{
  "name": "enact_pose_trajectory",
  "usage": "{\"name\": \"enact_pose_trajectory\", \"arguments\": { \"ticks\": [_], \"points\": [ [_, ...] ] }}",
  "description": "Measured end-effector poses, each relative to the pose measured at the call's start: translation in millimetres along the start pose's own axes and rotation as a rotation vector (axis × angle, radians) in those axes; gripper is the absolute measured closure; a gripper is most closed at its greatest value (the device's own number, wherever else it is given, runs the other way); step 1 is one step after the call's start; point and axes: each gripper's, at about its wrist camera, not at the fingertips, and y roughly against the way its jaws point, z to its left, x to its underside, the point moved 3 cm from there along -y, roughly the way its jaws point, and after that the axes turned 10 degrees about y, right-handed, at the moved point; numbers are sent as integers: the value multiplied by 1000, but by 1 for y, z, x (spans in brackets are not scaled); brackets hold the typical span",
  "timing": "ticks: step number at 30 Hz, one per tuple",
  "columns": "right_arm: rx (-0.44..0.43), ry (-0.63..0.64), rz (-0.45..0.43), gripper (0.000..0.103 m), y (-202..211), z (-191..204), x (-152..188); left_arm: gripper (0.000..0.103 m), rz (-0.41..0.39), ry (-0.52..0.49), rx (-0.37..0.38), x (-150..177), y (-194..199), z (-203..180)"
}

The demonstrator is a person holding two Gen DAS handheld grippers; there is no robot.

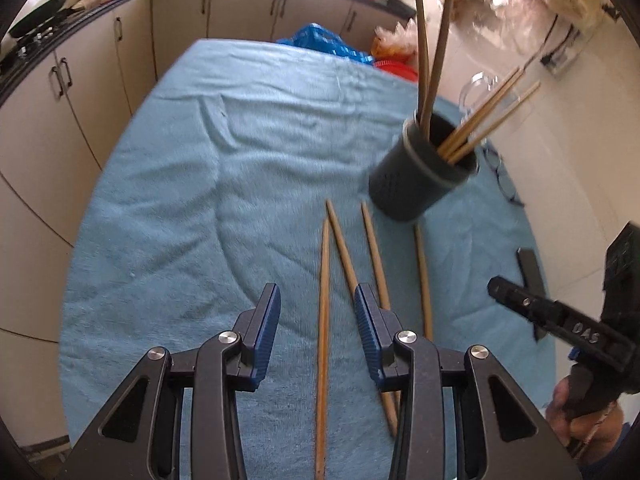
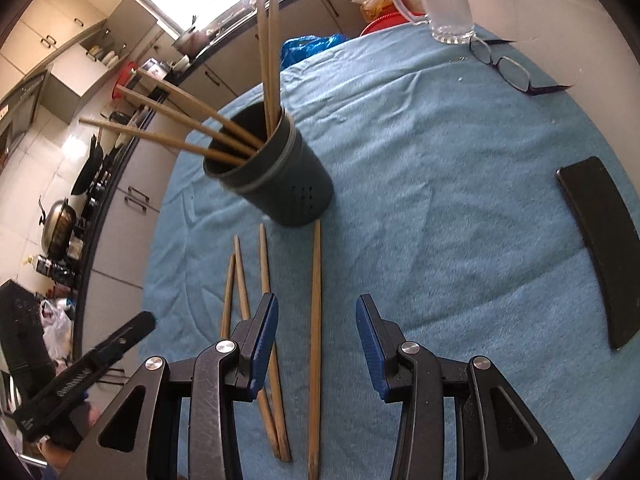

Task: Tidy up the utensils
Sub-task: 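Withdraw both open grippers from the black cup toward the chopsticks, then close the left gripper on a chopstick while the right gripper grasps another chopstick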

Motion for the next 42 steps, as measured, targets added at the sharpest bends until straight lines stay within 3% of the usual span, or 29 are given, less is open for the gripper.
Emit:
{"name": "enact_pose_trajectory", "arguments": {
  "ticks": [10, 15, 17, 20, 25, 34, 38, 39, 40, 42],
  "points": [
    [28, -6, -4, 59, 11, -11, 5, 67, 114, -75, -49, 3, -57, -13],
    [37, -21, -3, 59, 16, -19, 6, 79, 113, -98, -89, -5, -72, -13],
    [36, -17, 4, 59, 15, -18, 6, 89, 115, -92, -104, -7, -73, -10],
    [32, 6, 39, 59, 5, -13, 6, 96, 113, -76, -118, -7, -71, -2],
    [38, 78, 117, 59, -26, 5, 7, 96, 114, -39, -117, -1, -61, 12],
    [85, 147, 171, 60, -76, 23, -17, 95, 127, -24, -103, -1, -61, 19],
    [97, 175, 209, 68, -91, 28, -18, 95, 131, -23, -103, -2, -61, 18],
    [108, 183, 202, 73, -91, 30, -18, 95, 130, -27, -105, -2, -62, 17],
    [113, 189, 214, 85, -92, 31, -18, 95, 128, -32, -107, -2, -62, 17],
    [121, 200, 223, 94, -94, 30, -18, 96, 122, -40, -114, -2, -63, 15]
  ]
}}
